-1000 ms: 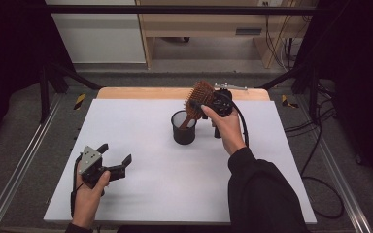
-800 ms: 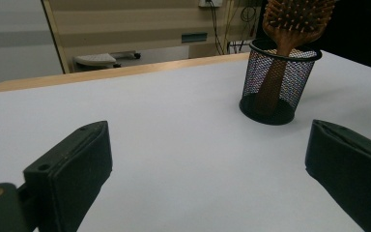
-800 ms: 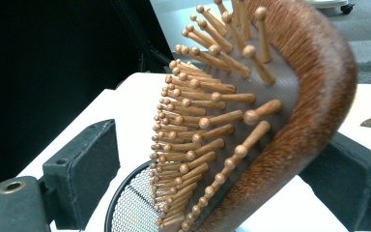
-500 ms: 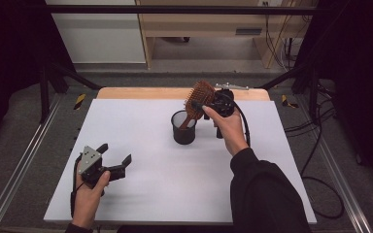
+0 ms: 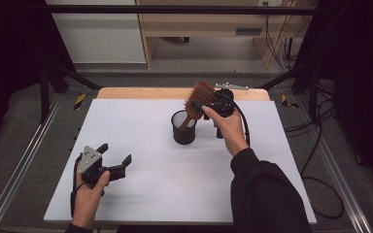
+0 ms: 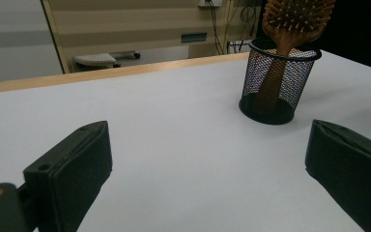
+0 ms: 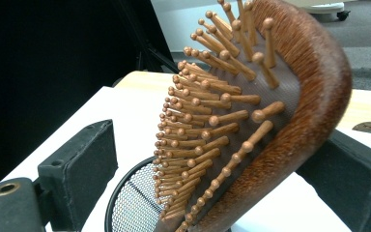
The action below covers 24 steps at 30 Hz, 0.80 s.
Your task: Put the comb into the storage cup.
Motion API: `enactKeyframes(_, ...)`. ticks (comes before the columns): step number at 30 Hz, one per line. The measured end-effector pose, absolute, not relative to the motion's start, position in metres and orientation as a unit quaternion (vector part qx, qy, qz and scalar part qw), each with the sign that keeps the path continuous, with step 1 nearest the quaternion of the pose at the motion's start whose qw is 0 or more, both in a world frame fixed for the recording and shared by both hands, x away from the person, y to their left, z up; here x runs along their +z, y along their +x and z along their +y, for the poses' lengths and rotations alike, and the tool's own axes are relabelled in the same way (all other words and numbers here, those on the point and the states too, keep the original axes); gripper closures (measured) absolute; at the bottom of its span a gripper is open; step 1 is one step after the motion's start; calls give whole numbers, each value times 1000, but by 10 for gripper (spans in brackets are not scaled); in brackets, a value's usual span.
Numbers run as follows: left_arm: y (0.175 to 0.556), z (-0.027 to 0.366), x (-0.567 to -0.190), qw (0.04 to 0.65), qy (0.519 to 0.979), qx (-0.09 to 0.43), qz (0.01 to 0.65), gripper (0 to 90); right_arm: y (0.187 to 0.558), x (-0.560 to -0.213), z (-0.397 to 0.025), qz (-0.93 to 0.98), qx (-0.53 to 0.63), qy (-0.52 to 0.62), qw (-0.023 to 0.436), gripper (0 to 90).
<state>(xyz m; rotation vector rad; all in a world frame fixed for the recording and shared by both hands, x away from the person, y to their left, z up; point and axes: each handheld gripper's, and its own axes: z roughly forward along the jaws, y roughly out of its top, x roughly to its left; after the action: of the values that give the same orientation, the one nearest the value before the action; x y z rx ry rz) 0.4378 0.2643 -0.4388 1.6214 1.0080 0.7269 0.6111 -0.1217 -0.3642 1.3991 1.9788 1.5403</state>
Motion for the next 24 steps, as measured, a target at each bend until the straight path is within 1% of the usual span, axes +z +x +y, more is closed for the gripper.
enactKeyframes(17, 438, 264, -439, 522, 677, 304, 421, 28, 609, -364, -120, 692, 524, 475, 144, 74)
enactKeyframes(24, 438, 265, -439, 522, 677, 303, 421, 28, 607, -363, -120, 698, 513, 470, 168, 76)
